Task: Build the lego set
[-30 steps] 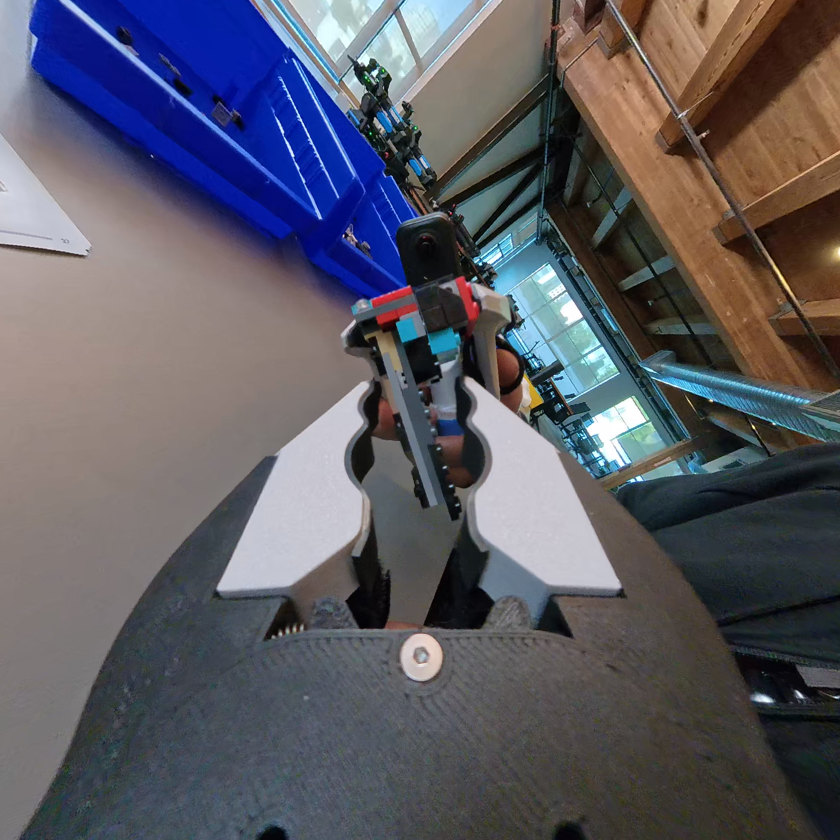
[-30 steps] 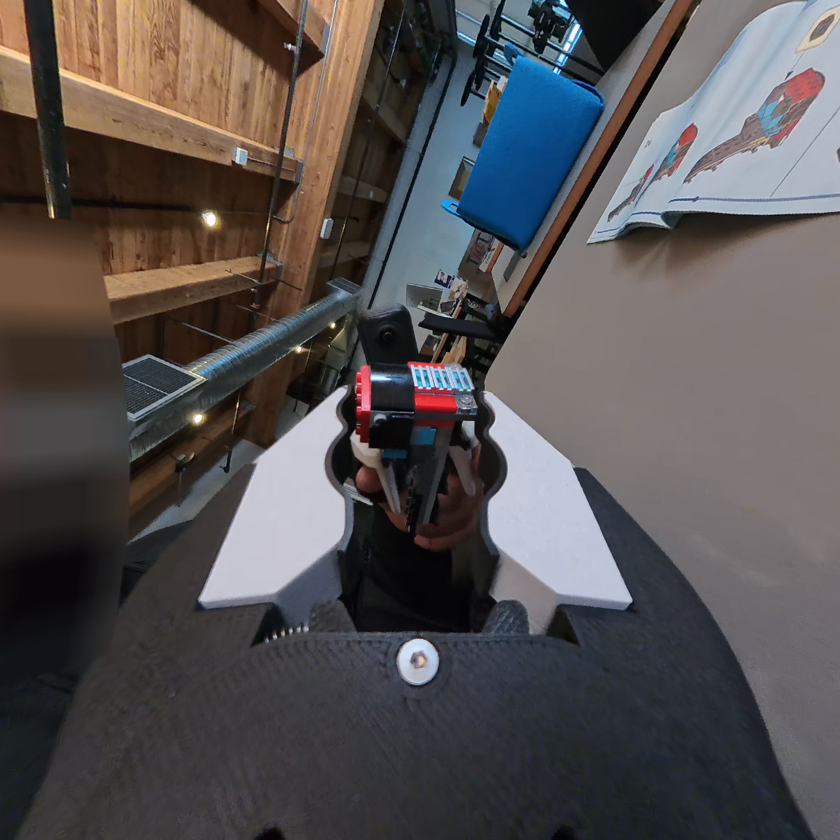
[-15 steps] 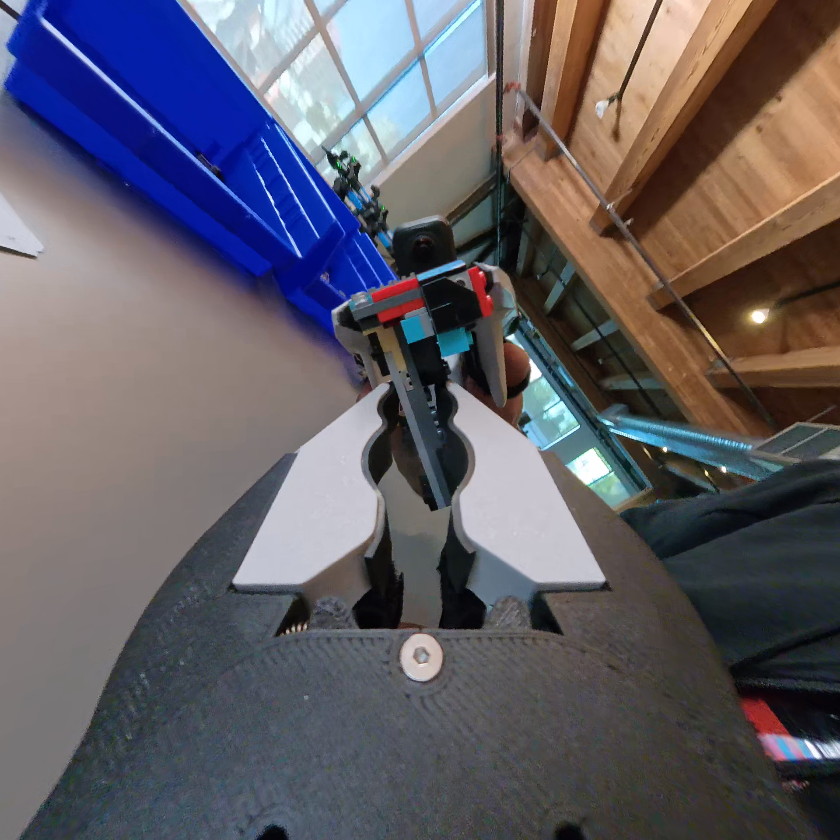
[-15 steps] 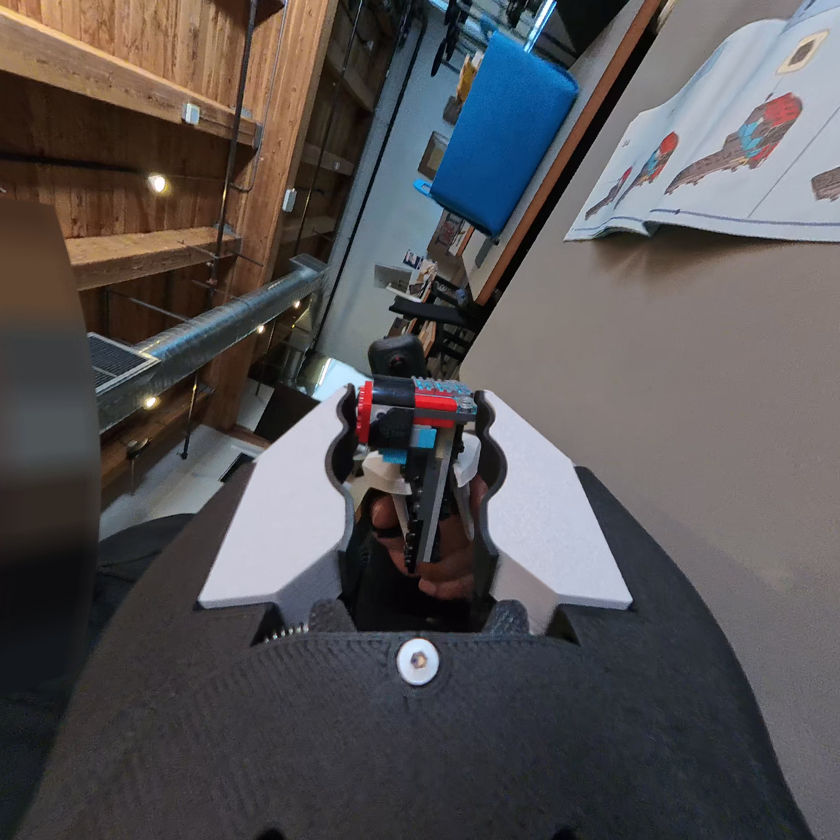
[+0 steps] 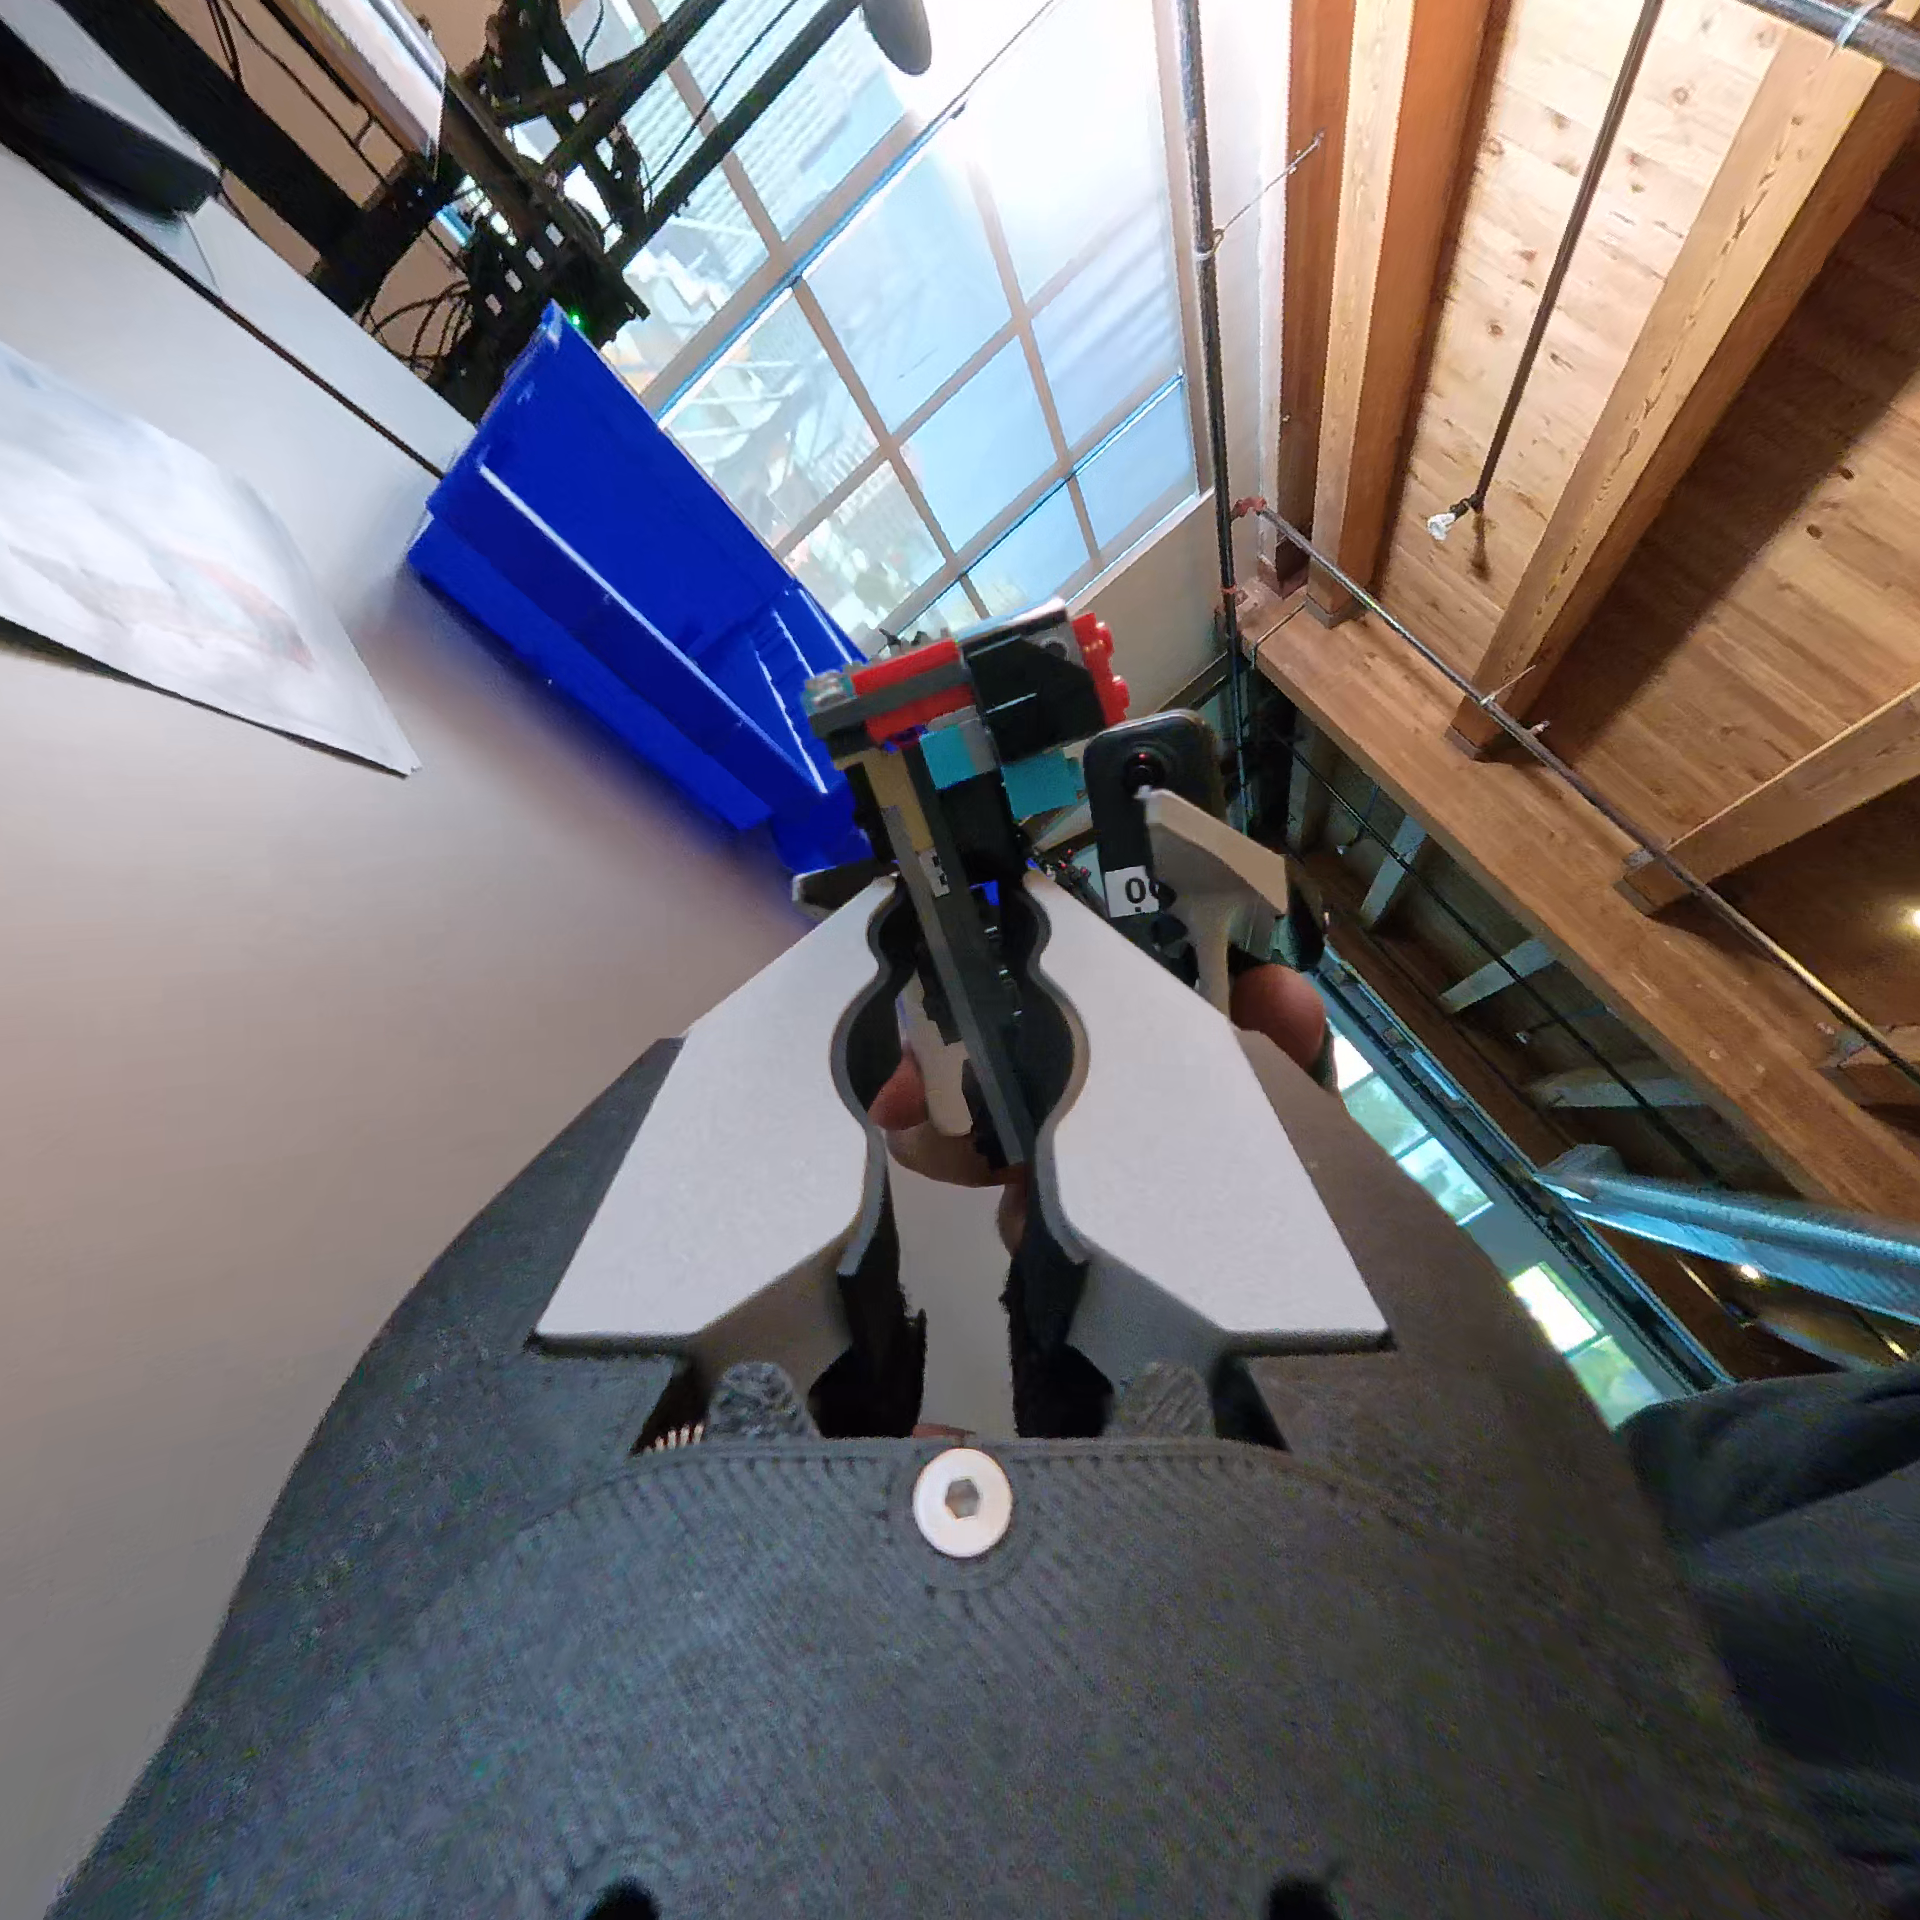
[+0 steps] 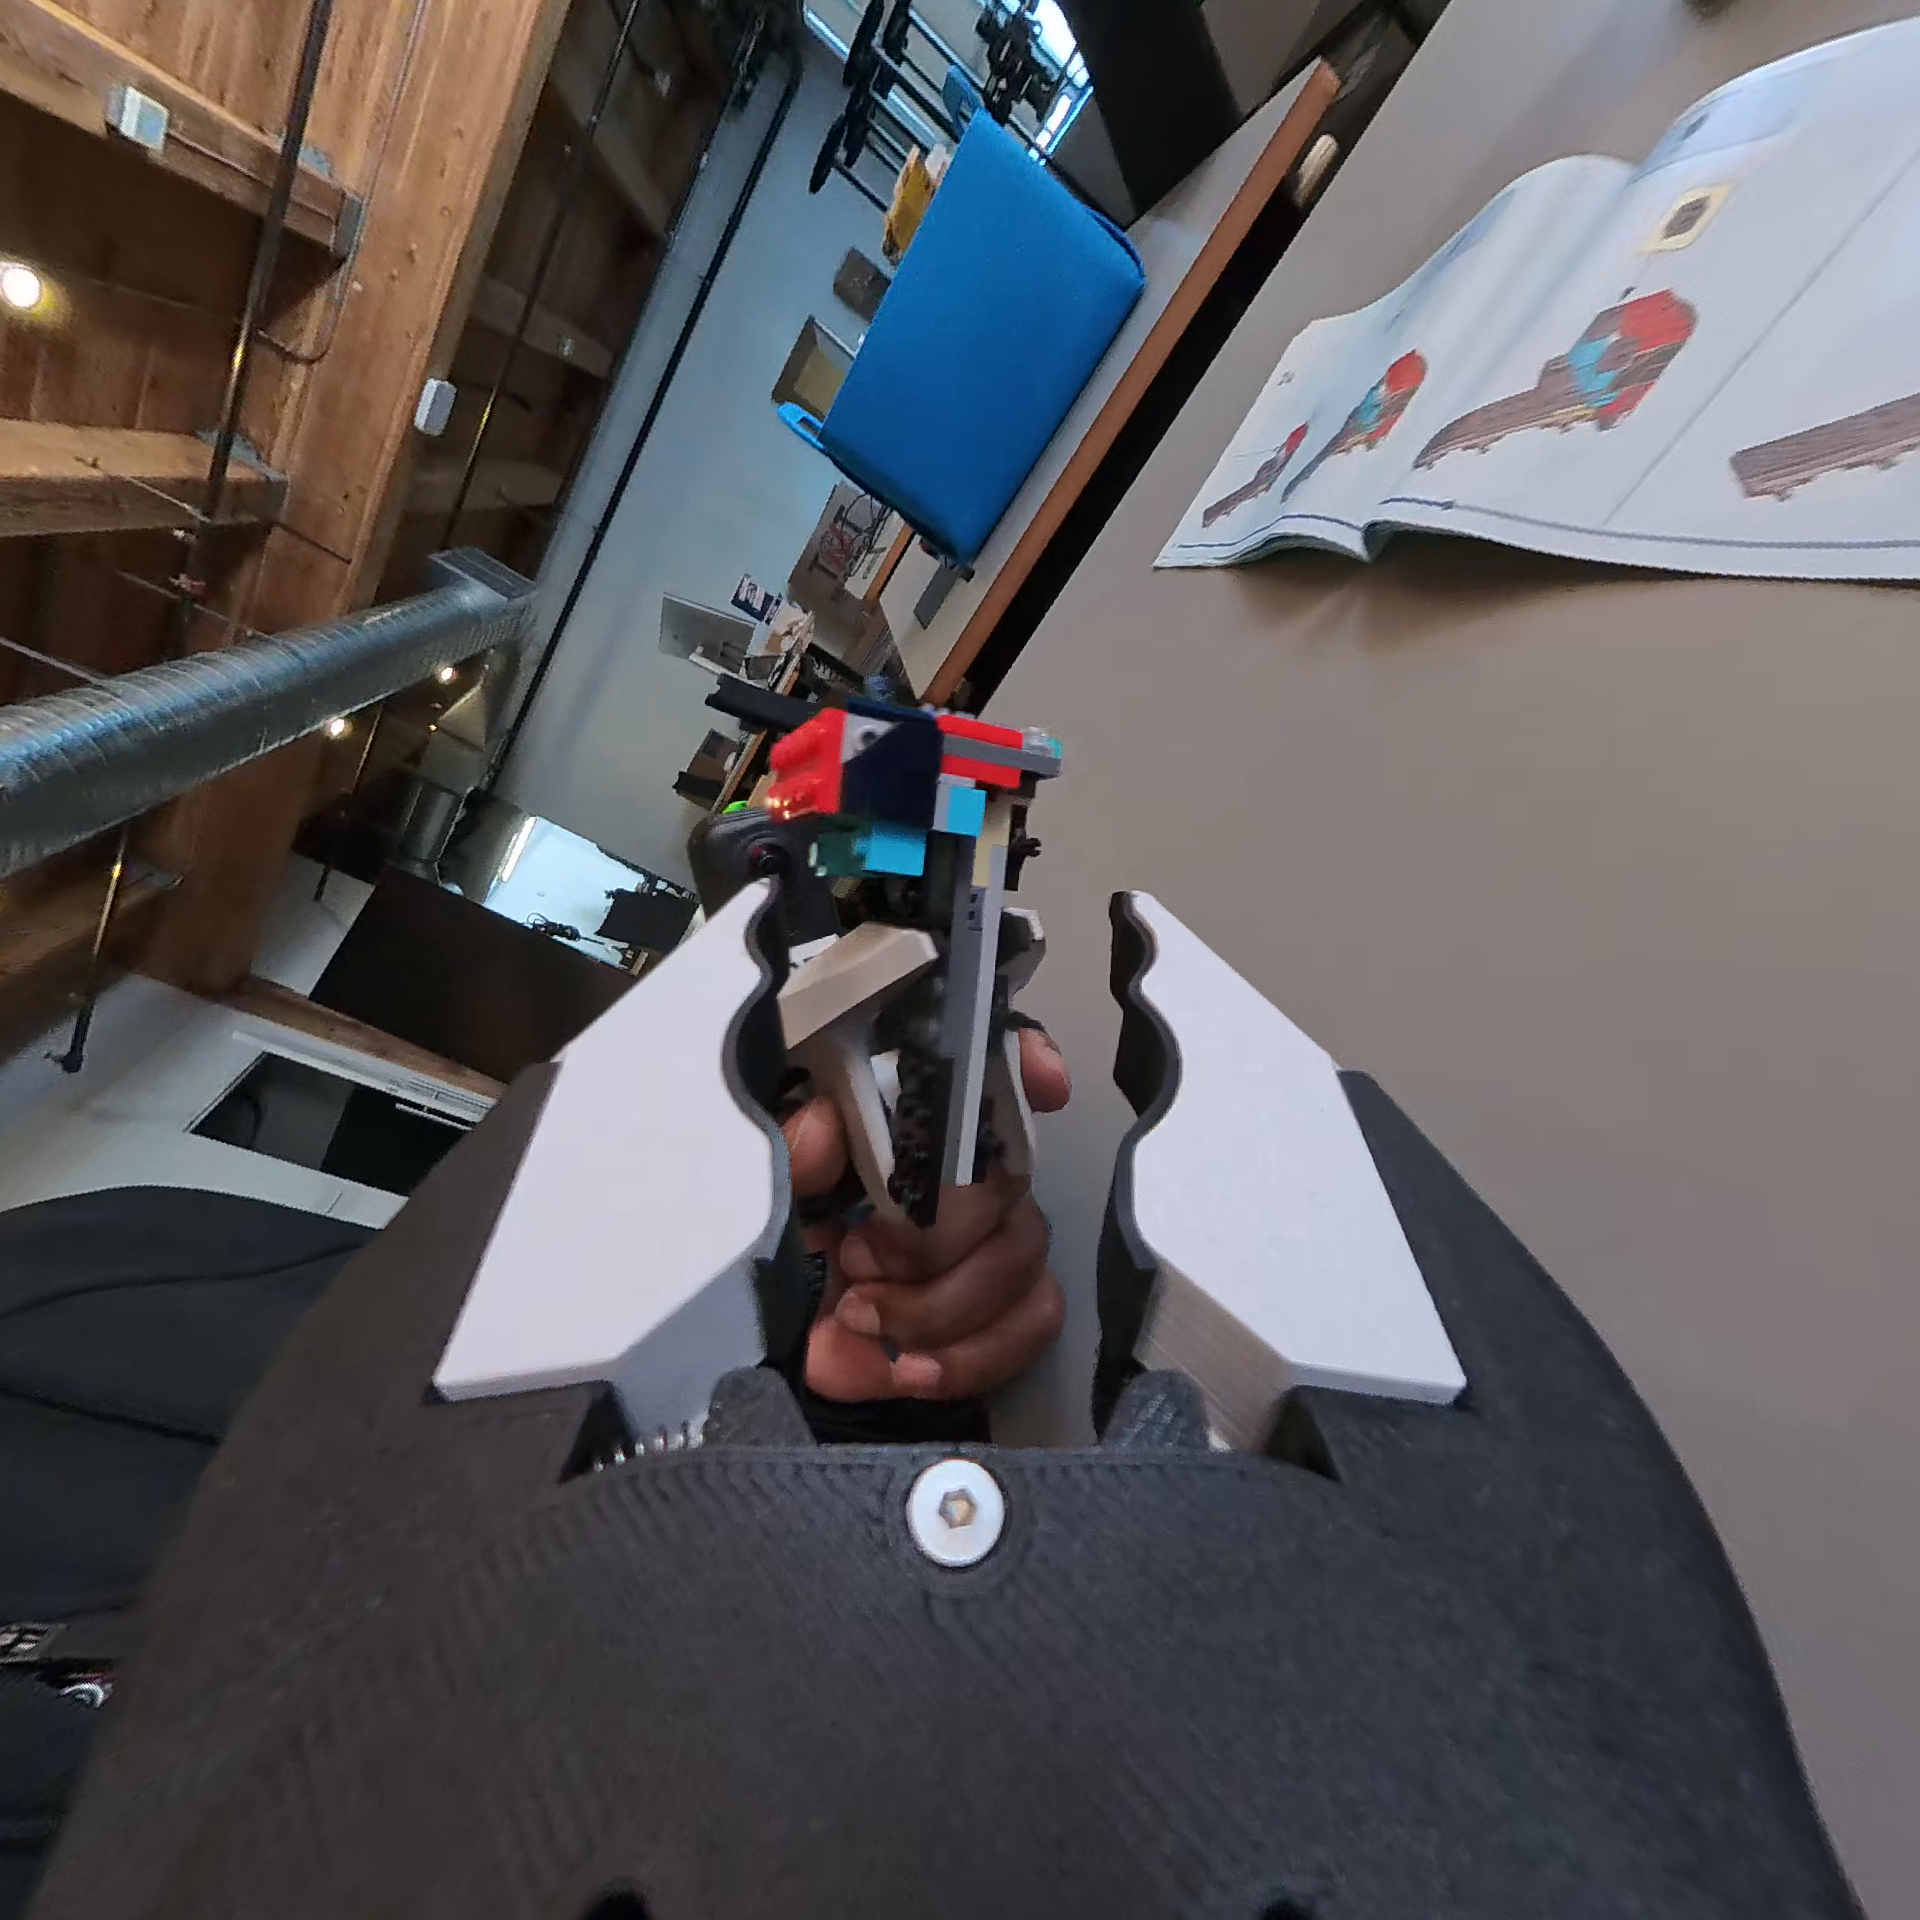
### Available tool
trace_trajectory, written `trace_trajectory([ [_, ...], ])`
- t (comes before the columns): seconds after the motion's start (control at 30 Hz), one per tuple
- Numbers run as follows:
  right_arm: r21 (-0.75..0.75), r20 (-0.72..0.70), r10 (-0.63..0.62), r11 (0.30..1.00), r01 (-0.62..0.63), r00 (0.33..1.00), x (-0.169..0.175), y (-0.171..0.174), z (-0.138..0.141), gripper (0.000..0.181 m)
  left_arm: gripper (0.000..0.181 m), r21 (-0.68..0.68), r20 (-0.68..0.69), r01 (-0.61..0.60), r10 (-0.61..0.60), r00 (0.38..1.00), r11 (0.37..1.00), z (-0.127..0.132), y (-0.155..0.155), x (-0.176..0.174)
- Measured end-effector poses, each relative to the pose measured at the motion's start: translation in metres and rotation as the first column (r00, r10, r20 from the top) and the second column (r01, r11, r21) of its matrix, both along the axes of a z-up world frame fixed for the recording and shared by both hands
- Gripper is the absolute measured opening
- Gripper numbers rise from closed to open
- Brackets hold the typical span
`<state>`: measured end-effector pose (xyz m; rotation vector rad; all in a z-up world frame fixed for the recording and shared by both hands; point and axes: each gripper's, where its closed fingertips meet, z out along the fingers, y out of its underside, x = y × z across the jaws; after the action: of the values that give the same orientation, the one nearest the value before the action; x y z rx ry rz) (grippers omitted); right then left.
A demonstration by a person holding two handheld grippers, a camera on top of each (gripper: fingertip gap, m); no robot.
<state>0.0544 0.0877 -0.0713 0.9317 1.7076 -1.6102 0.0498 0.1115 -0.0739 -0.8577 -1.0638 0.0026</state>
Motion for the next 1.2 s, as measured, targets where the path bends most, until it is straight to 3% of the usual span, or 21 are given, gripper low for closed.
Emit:
trace_trajectory([
  [0.27,-0.034,-0.033,0.009,0.999,-0.01,0.999,0.009,-0.008,0.01,0.05,0.016,-0.006,-0.09,-0.035,0.035,0.995,0.999,0.01,-0.003,0.008],
  [0.7,-0.056,-0.035,-0.013,0.998,0.011,0.999,0.01,-0.003,0.012,0.044,0.016,-0.05,-0.09,-0.039,0.034,0.995,0.998,0.007,0.001,0.008],
  [1.2,-0.145,0.114,-0.023,0.989,0.04,0.993,0.004,0.0,0.002,0.04,0.016,-0.082,-0.012,-0.013,0.012,1.0,0.997,-0.003,0.003,0.005],
])
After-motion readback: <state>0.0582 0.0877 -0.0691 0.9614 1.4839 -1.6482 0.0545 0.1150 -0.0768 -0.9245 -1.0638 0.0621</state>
